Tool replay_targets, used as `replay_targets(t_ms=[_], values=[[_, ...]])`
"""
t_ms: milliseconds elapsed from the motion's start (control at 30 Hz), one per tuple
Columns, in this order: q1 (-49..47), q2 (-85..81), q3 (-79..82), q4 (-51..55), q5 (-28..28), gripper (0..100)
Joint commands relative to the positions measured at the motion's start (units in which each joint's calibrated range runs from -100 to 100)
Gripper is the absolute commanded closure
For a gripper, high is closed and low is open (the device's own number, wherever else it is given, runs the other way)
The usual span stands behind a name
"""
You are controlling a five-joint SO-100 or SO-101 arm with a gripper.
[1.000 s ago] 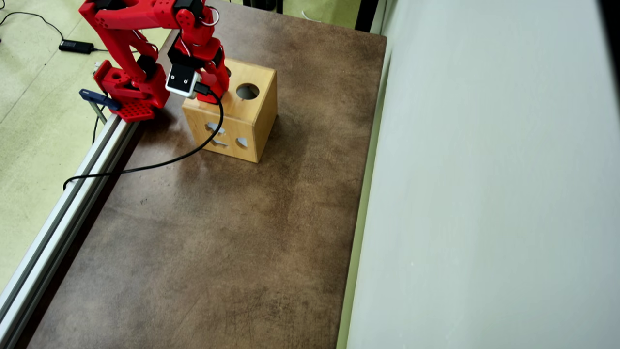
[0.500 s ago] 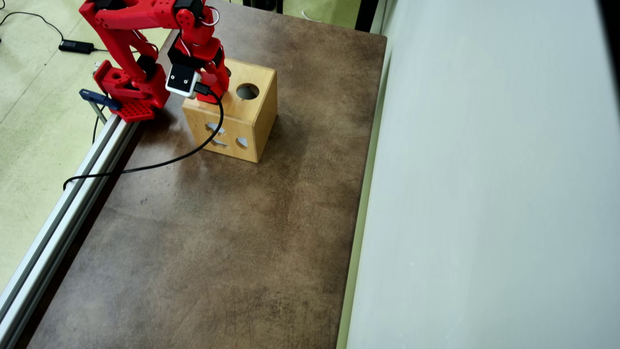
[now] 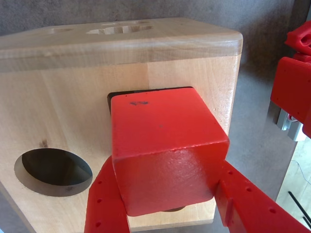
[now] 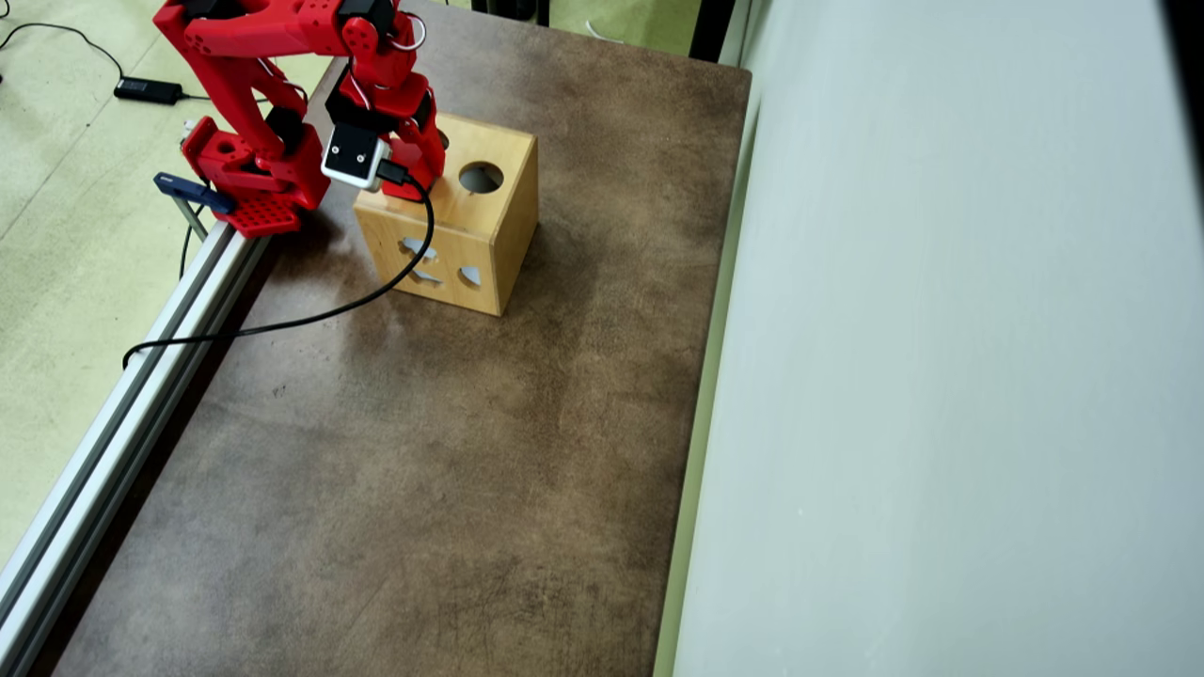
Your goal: Pick and place the red cube on the square hole
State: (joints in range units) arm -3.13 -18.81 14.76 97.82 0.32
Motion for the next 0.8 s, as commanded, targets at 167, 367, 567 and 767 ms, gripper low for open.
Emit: replay_targets(t_ms=[167,367,567,767], values=[[-0.29,-0.42,-2.51,0.09,0.1,97],[-0.29,-0.42,-2.51,0.01,0.05,97],[-0.29,-0.08,-2.42,0.01,0.1,97],[-0.29,0.34,-1.88,0.01,0.1,97]])
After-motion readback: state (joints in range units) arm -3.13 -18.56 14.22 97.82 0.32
